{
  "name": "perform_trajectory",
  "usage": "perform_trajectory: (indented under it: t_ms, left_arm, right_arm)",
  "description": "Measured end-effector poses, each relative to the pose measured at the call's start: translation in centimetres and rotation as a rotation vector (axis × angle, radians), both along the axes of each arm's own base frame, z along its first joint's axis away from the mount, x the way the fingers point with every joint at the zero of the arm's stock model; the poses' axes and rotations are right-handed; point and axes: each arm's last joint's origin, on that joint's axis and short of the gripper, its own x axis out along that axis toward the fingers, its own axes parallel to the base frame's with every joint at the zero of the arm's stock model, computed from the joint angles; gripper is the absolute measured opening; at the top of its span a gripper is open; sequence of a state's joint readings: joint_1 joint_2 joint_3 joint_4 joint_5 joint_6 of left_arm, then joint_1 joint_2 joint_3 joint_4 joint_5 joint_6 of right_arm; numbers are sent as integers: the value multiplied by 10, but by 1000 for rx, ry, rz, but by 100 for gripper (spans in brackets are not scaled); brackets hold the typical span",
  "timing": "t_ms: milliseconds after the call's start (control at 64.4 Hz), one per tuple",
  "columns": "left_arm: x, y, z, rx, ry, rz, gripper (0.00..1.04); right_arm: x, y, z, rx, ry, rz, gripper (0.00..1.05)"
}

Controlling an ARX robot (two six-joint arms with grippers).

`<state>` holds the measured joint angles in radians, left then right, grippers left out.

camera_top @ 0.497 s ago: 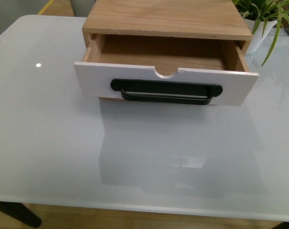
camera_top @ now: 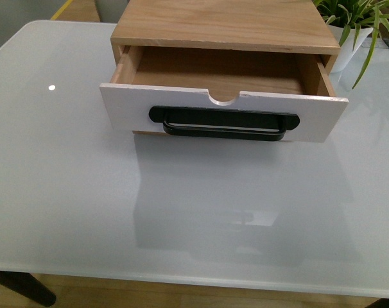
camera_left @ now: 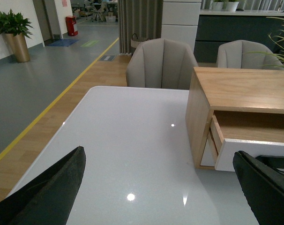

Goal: Close drawer sideways

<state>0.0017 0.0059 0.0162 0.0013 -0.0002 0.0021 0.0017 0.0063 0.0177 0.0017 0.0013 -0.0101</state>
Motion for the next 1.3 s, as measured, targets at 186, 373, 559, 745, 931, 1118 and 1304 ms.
perform_trajectory:
  t_ms: [186, 373, 559, 745, 931, 1118, 1304]
  left_arm:
    - [0, 0, 0, 0, 0, 0, 96]
    - [0, 0, -1, -18, 154, -110, 96]
    - [12, 0, 2, -81, 477, -355, 96]
    - [43, -6, 13, 82, 414, -488, 96]
    - [94, -17, -5, 330, 424, -694, 96]
    - [110, -32, -21, 544, 393, -848, 96]
    - [120, -56, -29, 676, 331, -1021, 96]
  right_arm:
    - [0, 0, 0, 0, 0, 0, 96]
    - [0, 0, -1, -12, 33, -11, 96]
    - [22, -1, 8, -196, 250, 59, 96]
    - [59, 0, 15, -450, 250, 196, 96]
    - [117, 13, 1, -776, 301, 372, 96]
    - [143, 31, -19, -945, 337, 540, 96]
    - [160, 52, -40, -1091, 347, 707, 96]
